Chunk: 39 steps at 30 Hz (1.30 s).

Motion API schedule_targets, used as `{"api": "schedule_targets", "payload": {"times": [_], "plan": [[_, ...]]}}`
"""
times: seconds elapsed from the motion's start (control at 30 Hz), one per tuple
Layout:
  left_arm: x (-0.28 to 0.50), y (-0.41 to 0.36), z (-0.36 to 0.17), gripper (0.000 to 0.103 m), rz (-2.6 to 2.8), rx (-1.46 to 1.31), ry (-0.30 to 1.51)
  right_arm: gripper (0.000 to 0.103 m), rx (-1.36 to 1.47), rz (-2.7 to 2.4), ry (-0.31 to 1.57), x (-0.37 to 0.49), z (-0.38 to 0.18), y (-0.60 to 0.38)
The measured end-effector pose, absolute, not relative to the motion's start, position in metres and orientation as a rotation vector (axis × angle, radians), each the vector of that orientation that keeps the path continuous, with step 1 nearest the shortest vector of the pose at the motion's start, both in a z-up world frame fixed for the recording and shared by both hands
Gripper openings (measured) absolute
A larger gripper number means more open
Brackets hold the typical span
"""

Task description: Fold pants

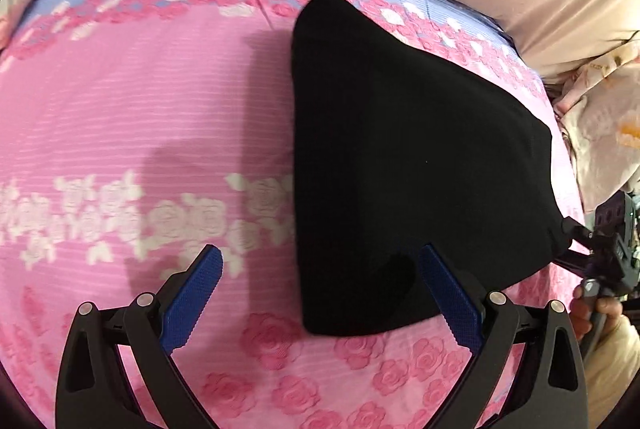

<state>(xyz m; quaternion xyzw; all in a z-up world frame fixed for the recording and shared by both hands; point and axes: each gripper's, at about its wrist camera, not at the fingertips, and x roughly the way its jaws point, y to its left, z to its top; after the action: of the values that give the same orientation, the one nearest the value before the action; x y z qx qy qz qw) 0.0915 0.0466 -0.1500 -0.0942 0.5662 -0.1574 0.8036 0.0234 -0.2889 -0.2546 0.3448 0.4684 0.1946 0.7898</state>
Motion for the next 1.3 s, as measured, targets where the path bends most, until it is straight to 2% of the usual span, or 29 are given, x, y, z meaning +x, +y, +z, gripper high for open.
{"api": "schedule_targets", "payload": {"times": [0.17, 0.4, 0.5, 0.53, 0.57, 0.63, 0.8, 0.93, 1.0, 1.03, 1.07, 1.1, 1.17, 1.2, 1.27, 1.3], "plan": [[0.104, 0.028, -0.166, 0.098, -0.410, -0.228, 1.243, 0.091, 0.769, 0.451, 0.984, 0.032, -0.254, -0.289], [0.117, 0.005, -0.169, 0.098, -0.388, -0.180, 1.162, 0.092, 0.723, 0.492, 0.957, 0.050, -0.252, -0.276], [0.123, -0.005, -0.170, 0.098, -0.424, -0.165, 1.145, 0.088, 0.719, 0.502, 0.940, 0.051, -0.251, -0.274], [0.125, -0.011, -0.169, 0.098, -0.428, -0.155, 1.140, 0.082, 0.721, 0.509, 0.936, 0.050, -0.251, -0.274], [0.125, -0.014, -0.170, 0.098, -0.421, -0.152, 1.137, 0.069, 0.738, 0.526, 0.937, 0.049, -0.253, -0.273], [0.124, -0.016, -0.170, 0.097, -0.412, -0.167, 1.129, 0.061, 0.761, 0.549, 0.950, 0.047, -0.258, -0.272], [0.124, -0.009, -0.175, 0.097, -0.383, -0.289, 1.101, 0.063, 0.771, 0.501, 0.931, 0.047, -0.258, -0.269], [0.118, -0.015, -0.176, 0.098, -0.331, -0.280, 1.060, 0.077, 0.766, 0.511, 0.918, 0.048, -0.254, -0.262], [0.116, -0.014, -0.176, 0.097, -0.309, -0.294, 1.045, 0.078, 0.762, 0.493, 0.921, 0.049, -0.252, -0.258], [0.116, -0.013, -0.176, 0.097, -0.298, -0.298, 1.043, 0.069, 0.764, 0.471, 0.925, 0.050, -0.252, -0.258], [0.117, -0.015, -0.176, 0.097, -0.283, -0.289, 1.048, 0.049, 0.762, 0.451, 0.935, 0.051, -0.253, -0.259], [0.117, -0.018, -0.175, 0.094, -0.266, -0.271, 1.049, 0.047, 0.782, 0.442, 0.945, 0.051, -0.257, -0.262], [0.114, -0.011, -0.171, 0.076, -0.257, -0.251, 1.030, 0.043, 0.772, 0.436, 0.943, 0.049, -0.256, -0.263], [0.111, -0.010, -0.168, 0.069, -0.258, -0.239, 1.020, 0.041, 0.753, 0.438, 0.944, 0.047, -0.252, -0.260], [0.105, -0.009, -0.160, 0.038, -0.277, -0.214, 1.002, 0.039, 0.733, 0.456, 0.927, 0.043, -0.237, -0.254], [0.103, -0.008, -0.155, 0.034, -0.286, -0.208, 1.002, 0.038, 0.731, 0.470, 0.921, 0.042, -0.230, -0.252]]}}
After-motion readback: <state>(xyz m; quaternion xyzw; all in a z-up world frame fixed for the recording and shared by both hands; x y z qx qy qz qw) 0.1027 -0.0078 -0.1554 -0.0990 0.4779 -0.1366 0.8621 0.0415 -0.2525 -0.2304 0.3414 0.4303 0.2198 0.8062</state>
